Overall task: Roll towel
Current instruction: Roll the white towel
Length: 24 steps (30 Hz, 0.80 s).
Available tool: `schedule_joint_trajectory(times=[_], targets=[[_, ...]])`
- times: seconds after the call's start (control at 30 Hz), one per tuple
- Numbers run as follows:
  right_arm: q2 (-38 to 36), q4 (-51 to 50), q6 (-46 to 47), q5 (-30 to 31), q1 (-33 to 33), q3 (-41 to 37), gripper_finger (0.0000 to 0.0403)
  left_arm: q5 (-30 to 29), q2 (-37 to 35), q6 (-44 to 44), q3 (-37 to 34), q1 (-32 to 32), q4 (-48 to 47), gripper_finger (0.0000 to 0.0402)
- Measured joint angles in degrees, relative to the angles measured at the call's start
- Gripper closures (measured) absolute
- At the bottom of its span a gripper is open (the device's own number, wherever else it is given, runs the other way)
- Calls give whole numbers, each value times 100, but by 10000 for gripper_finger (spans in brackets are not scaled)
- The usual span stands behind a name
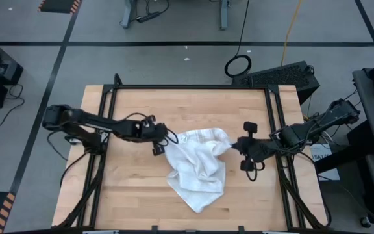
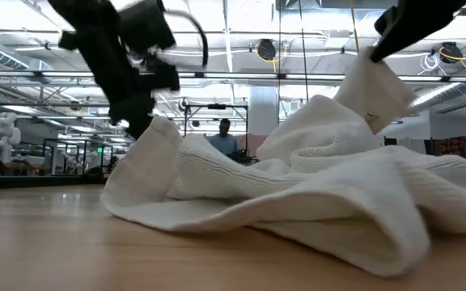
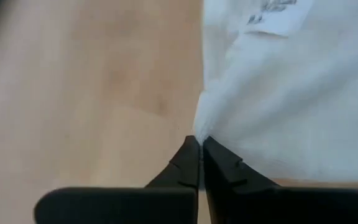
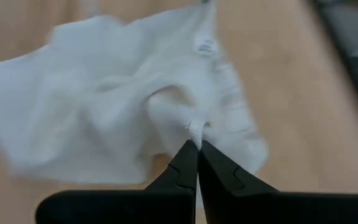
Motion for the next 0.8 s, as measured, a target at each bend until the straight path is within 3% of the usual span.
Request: schedule_joint_trajectory(times=[0.2,0.3,0.4,0.47,0.53,0.8], targets=[[-25,519,-1014,2307,-77,-1,403,-1376,-1240,931,558,-283,241,397],[-44,1219,-2145,3393,-225,-4,403,-2294,-1755,1912,718,-438,1167,397],[-44,2171,-3356,4217,-407,-4,403,-2432,-2184,3066,734,-543,2469,398],[-50,2733,-3874,4252,-414,73,403,-1871,-2431,3485,734,-679,3091,398],[-50,2967,-3970,3897,-213,289,403,-1166,-2679,3544,741,-893,3410,399],[-56,2802,-2914,1871,954,1169,403,729,-3019,3121,1040,-2041,3452,399]])
